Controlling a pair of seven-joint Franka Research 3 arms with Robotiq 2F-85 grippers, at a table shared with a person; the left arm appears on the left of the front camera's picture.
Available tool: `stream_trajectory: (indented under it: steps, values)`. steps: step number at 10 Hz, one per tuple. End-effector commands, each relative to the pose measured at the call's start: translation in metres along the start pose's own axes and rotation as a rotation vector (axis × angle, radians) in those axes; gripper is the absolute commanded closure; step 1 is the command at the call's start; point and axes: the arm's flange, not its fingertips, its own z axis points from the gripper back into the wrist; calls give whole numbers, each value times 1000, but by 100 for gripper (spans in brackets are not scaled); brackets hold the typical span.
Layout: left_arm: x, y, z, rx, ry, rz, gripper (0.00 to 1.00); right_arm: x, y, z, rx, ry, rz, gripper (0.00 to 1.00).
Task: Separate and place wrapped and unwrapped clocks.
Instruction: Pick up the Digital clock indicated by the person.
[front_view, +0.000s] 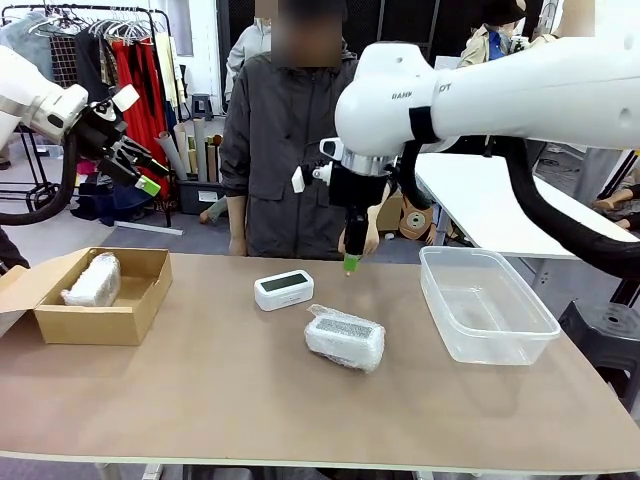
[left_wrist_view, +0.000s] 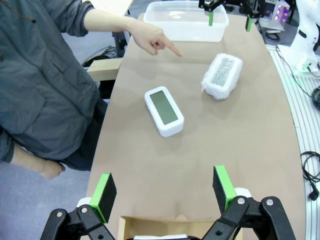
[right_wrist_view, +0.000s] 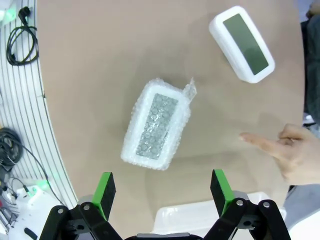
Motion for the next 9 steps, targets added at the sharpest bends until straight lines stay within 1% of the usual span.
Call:
stream_trajectory:
  steps: [1, 2, 3, 6, 7, 8, 9]
  values:
    - [-2, -5, 0, 8, 6, -11, 0, 1, 3, -5, -31, -10, -42, 0]
    - [-2, -5, 0, 8, 6, -11, 0, -2, -4, 0, -54, -67, -42, 0]
    - [-2, -5, 0, 8, 6, -11, 0, 1, -1, -5, 0, -1, -6, 0]
    - [-2, -5, 0, 8, 6, -11, 0, 2, -4, -5, -11, -14, -10, 0]
    - [-2, -5, 0, 8, 6, -11, 0, -6, -12, 2, -53, -110, -50, 0]
    - [-2, -5, 0, 8, 6, -11, 0, -29, -26, 16, -59, -172, -33, 0]
    - [-2, -5, 0, 8, 6, -11, 0, -44, -31, 22, -66, -218, -66, 0]
